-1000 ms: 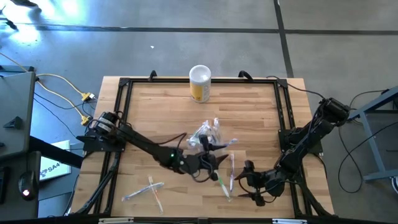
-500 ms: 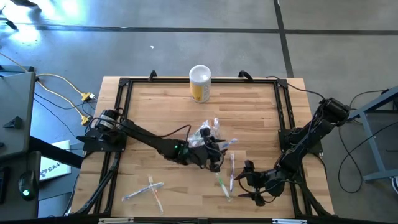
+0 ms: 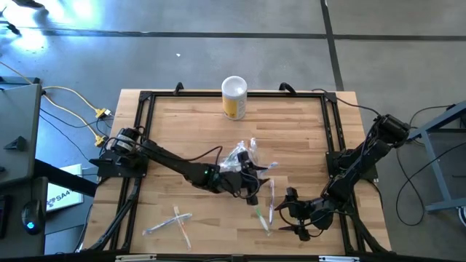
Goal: Pick & Place toothbrushing station
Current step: Put the purple toothbrush into the right part of the transparent organizer
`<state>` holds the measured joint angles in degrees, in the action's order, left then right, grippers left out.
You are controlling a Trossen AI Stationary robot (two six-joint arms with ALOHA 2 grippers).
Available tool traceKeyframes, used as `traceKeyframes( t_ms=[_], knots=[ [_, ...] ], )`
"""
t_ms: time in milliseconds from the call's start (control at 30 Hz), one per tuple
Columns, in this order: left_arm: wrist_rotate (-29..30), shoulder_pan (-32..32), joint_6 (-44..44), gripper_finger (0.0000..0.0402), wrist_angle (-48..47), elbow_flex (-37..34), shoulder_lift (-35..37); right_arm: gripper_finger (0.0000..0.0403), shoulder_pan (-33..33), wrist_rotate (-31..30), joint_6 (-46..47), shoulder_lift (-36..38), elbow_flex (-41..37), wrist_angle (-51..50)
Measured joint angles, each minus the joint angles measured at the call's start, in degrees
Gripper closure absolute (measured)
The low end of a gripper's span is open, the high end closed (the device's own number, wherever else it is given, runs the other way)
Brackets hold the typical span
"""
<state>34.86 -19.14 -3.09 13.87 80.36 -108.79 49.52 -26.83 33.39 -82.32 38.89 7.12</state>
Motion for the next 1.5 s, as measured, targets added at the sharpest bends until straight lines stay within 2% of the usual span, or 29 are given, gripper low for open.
traceKeyframes(
  t_ms=[233,667,967,1100,1200,1500],
  knots=[
    [-3.02,0.00,-0.44,0.0236,2.89,-0.02,0.00,0.0081,0.00,0.00,0.00,0.00,0.00,-0.01],
    [-2.98,0.00,3.11,0.0236,3.03,-3.94,0.80,0.0081,-0.02,1.72,1.33,0.00,0.00,-0.03],
    [-5.37,0.01,4.72,0.0236,10.66,-10.88,4.67,0.0081,-0.02,1.75,1.33,0.02,0.00,-0.01],
    [-6.09,0.02,4.61,0.0236,17.97,-15.77,6.43,0.0081,0.00,1.75,1.33,0.02,-0.02,0.01],
    [-9.03,0.78,4.92,0.0236,24.92,-18.88,7.18,0.0081,-0.02,1.74,1.27,0.02,-0.07,0.21],
    [-16.93,3.91,11.97,0.0236,36.94,-26.34,7.31,0.0081,-0.02,1.50,0.93,0.02,-0.07,0.78]
  ],
)
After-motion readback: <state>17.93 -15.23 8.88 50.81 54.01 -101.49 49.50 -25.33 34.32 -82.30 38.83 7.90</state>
